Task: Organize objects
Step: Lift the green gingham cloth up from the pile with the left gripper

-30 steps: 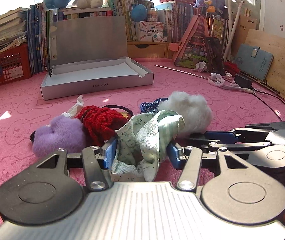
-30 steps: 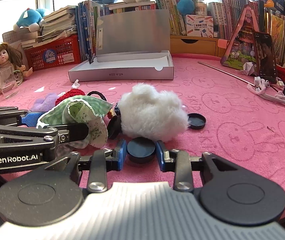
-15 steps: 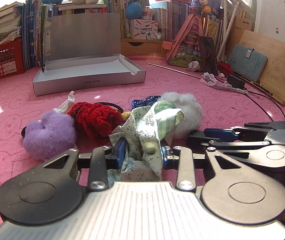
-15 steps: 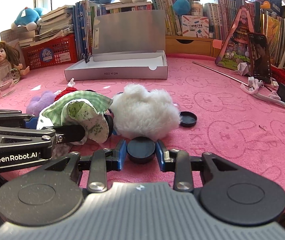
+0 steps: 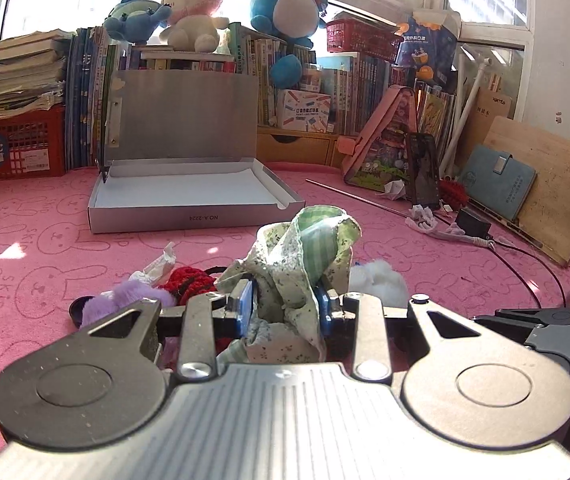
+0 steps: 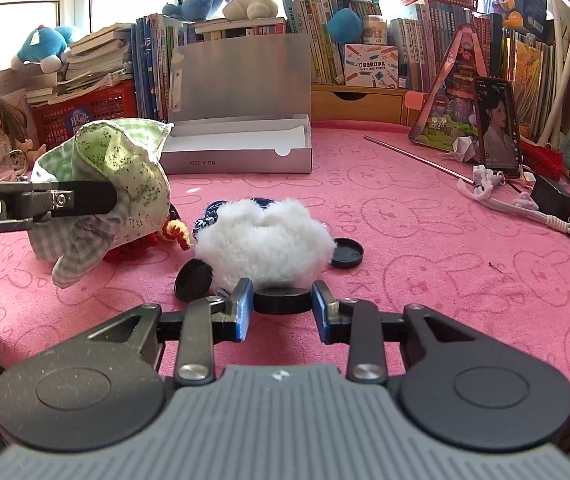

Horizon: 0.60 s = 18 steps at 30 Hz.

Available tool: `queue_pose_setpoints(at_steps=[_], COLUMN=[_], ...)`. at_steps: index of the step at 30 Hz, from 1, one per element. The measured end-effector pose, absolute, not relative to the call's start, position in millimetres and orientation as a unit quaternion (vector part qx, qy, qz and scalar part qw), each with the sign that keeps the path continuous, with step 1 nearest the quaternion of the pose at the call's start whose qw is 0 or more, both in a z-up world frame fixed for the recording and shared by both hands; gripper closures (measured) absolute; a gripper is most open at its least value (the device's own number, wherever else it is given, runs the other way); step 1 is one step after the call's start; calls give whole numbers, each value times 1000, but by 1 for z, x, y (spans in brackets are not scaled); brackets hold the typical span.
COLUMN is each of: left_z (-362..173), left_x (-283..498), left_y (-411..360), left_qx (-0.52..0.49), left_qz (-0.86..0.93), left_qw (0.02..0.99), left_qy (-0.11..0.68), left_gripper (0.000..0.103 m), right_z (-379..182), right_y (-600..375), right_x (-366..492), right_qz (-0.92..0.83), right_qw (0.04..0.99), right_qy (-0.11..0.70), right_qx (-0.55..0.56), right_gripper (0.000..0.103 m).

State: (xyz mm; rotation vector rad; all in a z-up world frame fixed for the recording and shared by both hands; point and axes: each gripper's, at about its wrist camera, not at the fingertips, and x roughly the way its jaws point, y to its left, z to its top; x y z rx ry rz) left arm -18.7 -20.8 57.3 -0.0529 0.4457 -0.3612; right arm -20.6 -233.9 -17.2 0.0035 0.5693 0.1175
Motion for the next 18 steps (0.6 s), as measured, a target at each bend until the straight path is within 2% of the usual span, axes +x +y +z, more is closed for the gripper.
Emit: queue_pose_setpoints(at_steps=[3,8,18], left_z=[58,57,56], left_x=[-17,-13,-6], left_y=[-17,-10,-6], left_qx=[-27,-28,-34], left_qz=[-167,-154,-144], left_qw=[961,962,963], left_qy=[221,223,224], left_gripper=[66,66,66], right_z=[-23,-28,-34], right_y=[-235,-238,-233], right_x=[-22,-22,-7], right_qz=[53,34,25], right_qw=[955,953,958], right_qy=[292,299,284], right_qx=[-5,-16,-16], right_gripper=[67,48,43])
